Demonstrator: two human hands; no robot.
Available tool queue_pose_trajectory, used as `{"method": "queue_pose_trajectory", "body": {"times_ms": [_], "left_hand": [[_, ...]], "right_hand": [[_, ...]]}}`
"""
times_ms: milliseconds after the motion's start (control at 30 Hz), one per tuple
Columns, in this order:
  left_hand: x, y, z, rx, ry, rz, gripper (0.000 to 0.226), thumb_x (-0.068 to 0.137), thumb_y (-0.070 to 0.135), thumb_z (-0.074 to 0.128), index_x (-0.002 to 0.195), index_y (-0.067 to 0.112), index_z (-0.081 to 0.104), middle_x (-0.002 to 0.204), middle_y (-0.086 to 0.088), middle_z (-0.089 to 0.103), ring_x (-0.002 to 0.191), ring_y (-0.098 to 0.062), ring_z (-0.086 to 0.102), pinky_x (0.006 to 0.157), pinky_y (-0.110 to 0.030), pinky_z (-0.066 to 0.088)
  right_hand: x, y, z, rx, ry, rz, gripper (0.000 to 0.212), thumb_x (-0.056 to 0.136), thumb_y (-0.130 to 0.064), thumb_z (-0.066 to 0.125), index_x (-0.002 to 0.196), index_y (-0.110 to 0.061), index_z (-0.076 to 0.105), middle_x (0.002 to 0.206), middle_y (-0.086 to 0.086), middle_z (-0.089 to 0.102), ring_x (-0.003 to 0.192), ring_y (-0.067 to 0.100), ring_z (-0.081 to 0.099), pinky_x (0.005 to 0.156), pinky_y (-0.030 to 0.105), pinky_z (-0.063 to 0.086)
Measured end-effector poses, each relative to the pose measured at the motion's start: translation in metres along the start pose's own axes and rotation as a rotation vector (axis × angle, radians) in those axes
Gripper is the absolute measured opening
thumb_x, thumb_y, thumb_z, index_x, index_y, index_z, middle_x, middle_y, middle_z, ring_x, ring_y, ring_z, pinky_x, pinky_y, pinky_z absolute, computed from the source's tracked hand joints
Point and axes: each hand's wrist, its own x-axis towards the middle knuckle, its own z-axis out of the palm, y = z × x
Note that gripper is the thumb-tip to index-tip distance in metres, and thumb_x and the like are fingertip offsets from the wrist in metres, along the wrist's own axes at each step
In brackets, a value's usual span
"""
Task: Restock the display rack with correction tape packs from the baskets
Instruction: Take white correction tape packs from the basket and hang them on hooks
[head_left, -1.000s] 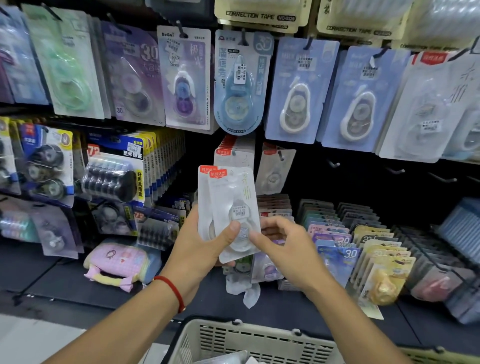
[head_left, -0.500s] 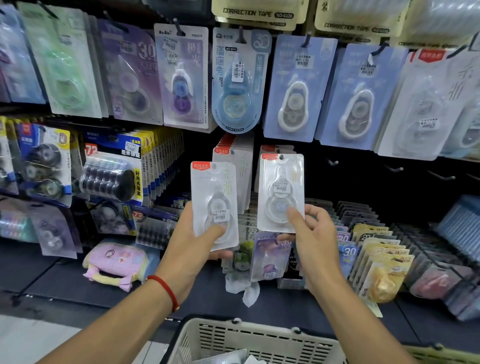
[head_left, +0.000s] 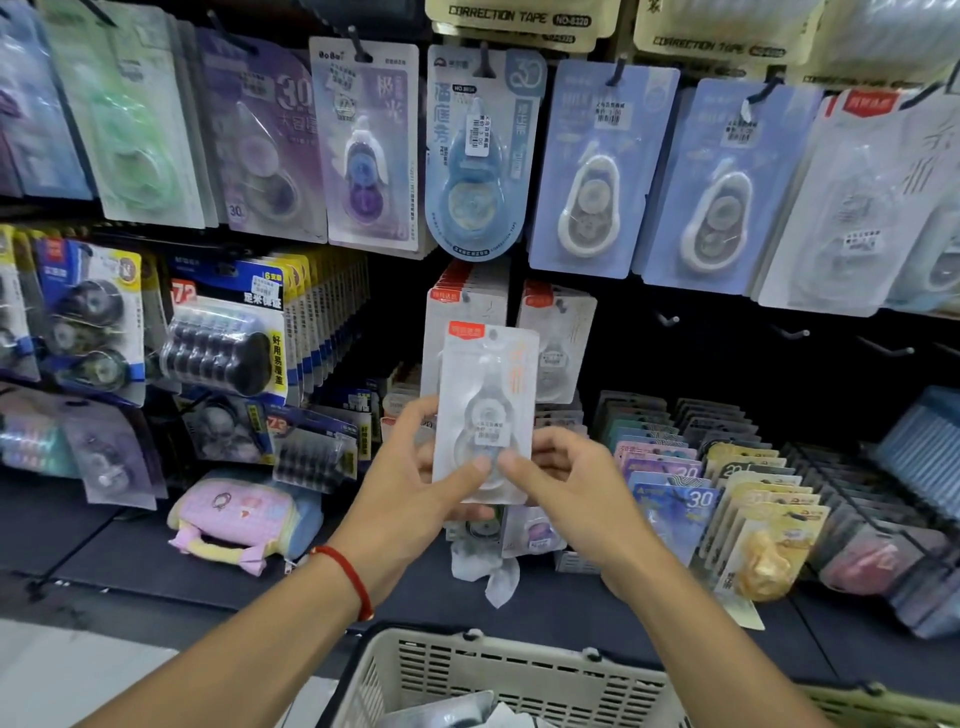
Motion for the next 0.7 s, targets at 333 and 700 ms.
{"method": "queue_pose_trajectory", "body": {"times_ms": [333,700], "left_hand": [[0.001,0.001,0.012,0.033,-0.09,-0.033,0.069,0.094,-0.004,0.073,0.146,0.037,0.053,0.146,0.008,0.063,0.134,-0.011,0.061,0.116,-0.048,0.047],[0.001,0.004,0.018,0.059,-0.094,0.001,0.07,0.091,-0.011,0.071,0.146,0.029,0.054,0.147,0.008,0.062,0.134,-0.01,0.06,0.116,-0.045,0.048]], "right_hand": [[0.005,-0.004,-0.013,0.22,0.354,-0.031,0.018,0.103,-0.023,0.066,0.119,-0.014,0.068,0.1,-0.005,0.08,0.078,0.015,0.075,0.057,0.026,0.059],[0.003,-0.007,-0.019,0.136,0.397,-0.185,0.017,0.099,-0.035,0.071,0.116,-0.032,0.074,0.092,-0.001,0.081,0.063,0.02,0.068,0.056,0.031,0.058]]}}
